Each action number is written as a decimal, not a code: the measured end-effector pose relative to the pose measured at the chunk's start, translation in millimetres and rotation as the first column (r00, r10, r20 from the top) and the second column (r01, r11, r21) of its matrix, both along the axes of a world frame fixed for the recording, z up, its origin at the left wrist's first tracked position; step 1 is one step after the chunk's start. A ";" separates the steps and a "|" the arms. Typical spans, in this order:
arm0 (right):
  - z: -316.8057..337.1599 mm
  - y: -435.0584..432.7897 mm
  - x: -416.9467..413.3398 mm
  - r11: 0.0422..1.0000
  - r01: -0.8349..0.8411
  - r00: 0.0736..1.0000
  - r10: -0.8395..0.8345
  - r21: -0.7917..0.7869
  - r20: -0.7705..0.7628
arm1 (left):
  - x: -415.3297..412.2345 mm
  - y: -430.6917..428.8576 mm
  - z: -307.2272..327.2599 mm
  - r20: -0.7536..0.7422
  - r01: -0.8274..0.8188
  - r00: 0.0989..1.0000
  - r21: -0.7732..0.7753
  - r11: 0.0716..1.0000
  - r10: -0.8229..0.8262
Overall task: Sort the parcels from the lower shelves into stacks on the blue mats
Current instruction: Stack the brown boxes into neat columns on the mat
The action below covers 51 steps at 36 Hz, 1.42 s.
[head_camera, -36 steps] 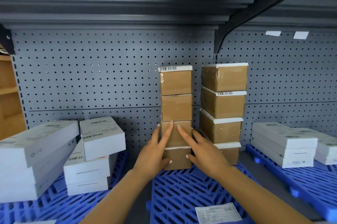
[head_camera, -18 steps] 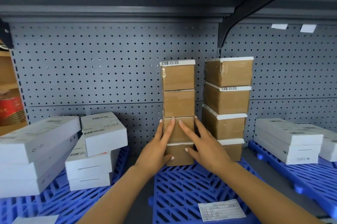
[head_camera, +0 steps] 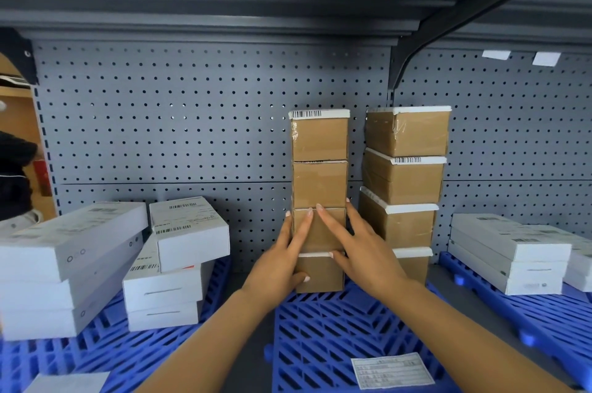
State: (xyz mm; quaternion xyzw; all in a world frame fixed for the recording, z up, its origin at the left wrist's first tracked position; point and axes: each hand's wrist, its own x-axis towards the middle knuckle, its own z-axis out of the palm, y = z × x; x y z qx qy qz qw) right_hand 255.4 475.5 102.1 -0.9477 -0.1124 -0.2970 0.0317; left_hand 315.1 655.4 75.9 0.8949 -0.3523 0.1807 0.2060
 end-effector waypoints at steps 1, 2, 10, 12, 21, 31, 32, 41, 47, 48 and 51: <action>-1.6 -0.6 0.3 1.000 0.002 1.000 -0.002 -0.002 -0.005 | 0.2 -0.1 -0.3 0.001 -0.002 1.000 0.002 1.000 0.002; -3.3 -1.4 0.6 1.000 0.005 1.000 -0.005 -0.006 -0.012 | 0.8 -0.1 -0.6 0.000 -0.003 1.000 0.001 1.000 0.003; -9.5 -3.5 4.3 1.000 0.011 1.000 -0.012 -0.006 -0.021 | 4.1 1.5 -1.9 0.032 0.008 0.999 0.011 1.000 -0.009; -9.9 -3.3 4.3 1.000 0.016 1.000 -0.016 -0.008 -0.019 | 6.0 2.0 -2.3 0.073 0.008 0.997 0.013 1.000 -0.009; -6.9 -8.6 -13.5 0.999 -0.011 1.000 0.012 -0.031 0.028 | -8.1 5.6 0.8 0.263 -0.047 0.964 0.031 0.998 0.037; -11.2 -45.7 -61.6 0.987 -0.013 0.987 0.038 -0.162 0.154 | -47.4 -6.3 15.3 0.351 0.149 0.927 -0.030 0.988 -0.130; -10.1 -51.4 -65.5 0.987 -0.011 0.986 0.037 -0.158 0.160 | -50.7 -11.6 17.4 0.352 0.173 0.923 -0.027 0.985 -0.153; 2.5 -106.1 -81.1 0.999 0.041 0.977 -0.041 0.009 0.210 | -63.8 -80.1 26.2 0.186 0.254 0.954 -0.077 0.964 -0.236; 10.2 -140.7 -65.3 0.987 0.102 0.989 -0.114 0.122 0.099 | -57.3 -121.3 35.7 0.163 0.219 0.968 -0.164 0.962 -0.192; 11.3 -144.7 -61.7 0.986 0.106 0.990 -0.117 0.128 0.081 | -55.6 -126.1 38.1 0.159 0.204 0.971 -0.160 0.966 -0.179; 12.9 -152.0 -51.2 0.986 0.090 0.995 -0.095 0.139 0.026 | -51.0 -138.2 43.4 0.136 0.146 0.983 -0.148 0.978 -0.126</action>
